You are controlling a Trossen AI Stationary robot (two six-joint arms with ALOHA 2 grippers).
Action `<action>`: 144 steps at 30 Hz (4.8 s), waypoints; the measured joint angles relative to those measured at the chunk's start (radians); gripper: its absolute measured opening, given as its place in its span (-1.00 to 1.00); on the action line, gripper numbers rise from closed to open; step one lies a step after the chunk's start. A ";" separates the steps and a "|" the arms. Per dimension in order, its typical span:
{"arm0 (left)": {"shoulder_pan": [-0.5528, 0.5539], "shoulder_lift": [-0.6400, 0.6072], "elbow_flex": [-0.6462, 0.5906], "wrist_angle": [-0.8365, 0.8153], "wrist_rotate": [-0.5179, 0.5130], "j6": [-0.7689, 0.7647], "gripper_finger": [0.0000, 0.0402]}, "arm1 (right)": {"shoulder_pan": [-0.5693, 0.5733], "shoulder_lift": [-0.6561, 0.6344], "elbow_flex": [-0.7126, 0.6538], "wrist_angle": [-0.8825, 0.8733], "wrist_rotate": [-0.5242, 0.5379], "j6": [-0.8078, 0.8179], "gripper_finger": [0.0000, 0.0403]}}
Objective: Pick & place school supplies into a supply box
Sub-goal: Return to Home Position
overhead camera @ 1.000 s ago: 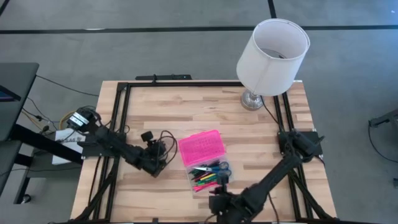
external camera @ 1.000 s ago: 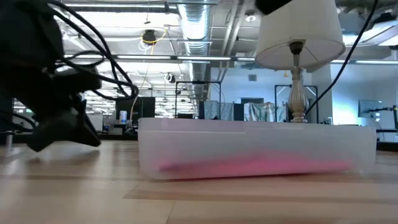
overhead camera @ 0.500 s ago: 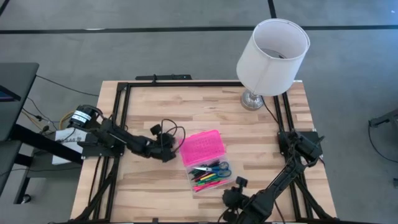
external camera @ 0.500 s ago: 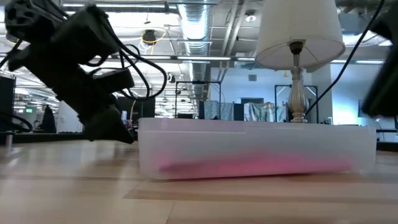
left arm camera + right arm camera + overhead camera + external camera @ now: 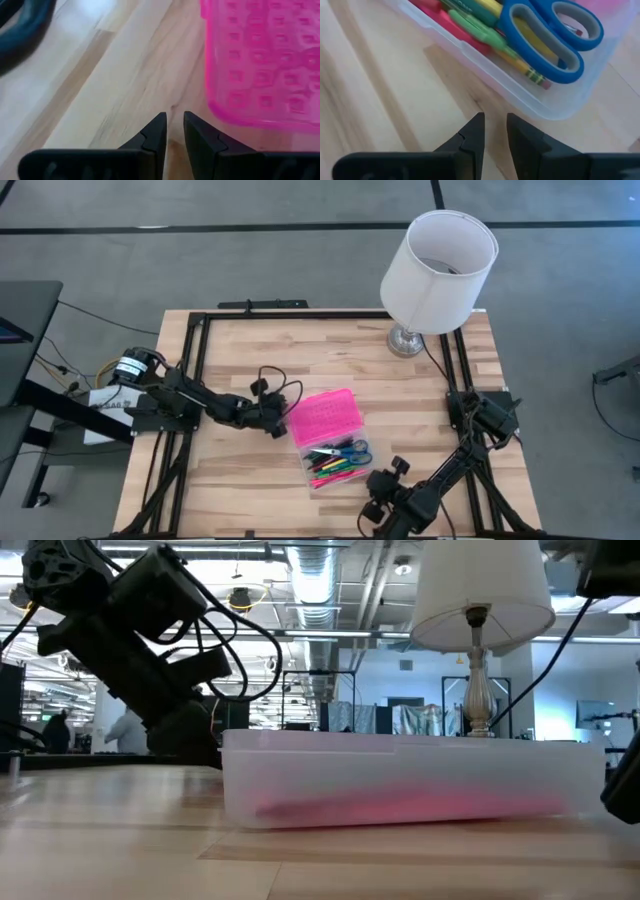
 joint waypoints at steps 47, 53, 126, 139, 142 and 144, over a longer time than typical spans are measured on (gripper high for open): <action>-0.058 0.000 -0.001 0.157 0.061 0.173 -0.70 | -0.018 0.000 -0.055 -0.159 0.075 0.080 -0.63; -0.075 0.000 -0.001 0.165 0.064 0.191 -0.70 | -0.036 0.000 -0.055 -0.180 0.071 0.080 -0.63; -0.188 0.000 0.001 0.206 0.517 0.349 -0.70 | -0.002 0.000 -0.054 -0.291 0.026 -0.163 -0.63; -0.175 -0.003 0.004 0.051 0.342 0.228 -0.69 | -0.046 0.000 -0.054 -0.319 -0.031 -0.219 -0.63; -0.150 -0.003 0.002 0.028 0.255 0.206 -0.69 | -0.047 0.000 -0.054 -0.321 -0.034 -0.219 -0.63; -0.136 -0.002 0.001 0.041 0.202 0.229 -0.69 | -0.047 0.000 -0.054 -0.321 -0.032 -0.220 -0.63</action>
